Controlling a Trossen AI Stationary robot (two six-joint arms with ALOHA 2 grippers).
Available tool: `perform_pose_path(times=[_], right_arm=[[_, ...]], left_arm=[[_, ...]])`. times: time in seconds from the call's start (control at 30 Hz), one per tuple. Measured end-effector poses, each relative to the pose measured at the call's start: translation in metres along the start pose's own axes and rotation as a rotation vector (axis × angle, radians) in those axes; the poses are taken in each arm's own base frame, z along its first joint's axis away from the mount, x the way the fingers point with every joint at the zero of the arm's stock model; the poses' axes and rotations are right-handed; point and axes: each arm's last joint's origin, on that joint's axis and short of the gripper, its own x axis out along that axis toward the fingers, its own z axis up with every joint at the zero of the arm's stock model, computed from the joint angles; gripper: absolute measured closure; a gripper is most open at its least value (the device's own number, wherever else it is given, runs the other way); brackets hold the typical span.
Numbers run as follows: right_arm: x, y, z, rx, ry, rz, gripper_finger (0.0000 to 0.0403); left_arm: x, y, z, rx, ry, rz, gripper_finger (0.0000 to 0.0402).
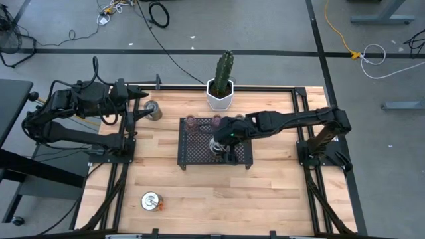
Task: Pick & Place candle stick holders
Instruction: Adjust the silver scented candle on the shelf
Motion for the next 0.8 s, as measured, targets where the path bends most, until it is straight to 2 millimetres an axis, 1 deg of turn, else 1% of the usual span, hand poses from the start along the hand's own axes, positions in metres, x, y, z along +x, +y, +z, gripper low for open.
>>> perform_pose_path(times=[0.3,0.47,0.57,0.8], right_arm=[[-0.033,0.004,-0.002,0.043,-0.041,-0.001,0.0038],[-0.048,0.006,-0.007,0.052,-0.038,-0.050,0.0038],[-0.053,0.007,-0.010,0.051,-0.025,-0.076,0.0038],[-0.054,0.010,-0.014,0.069,0.018,-0.074,0.0038]], left_arm=[[0.000,0.000,0.000,0.000,0.000,0.000,0.0083],[0.000,0.000,0.000,0.000,-0.001,0.000,0.0083],[0.000,0.000,0.000,0.000,-0.001,0.000,0.0083],[0.000,0.000,0.000,0.000,0.000,0.000,0.0083]])
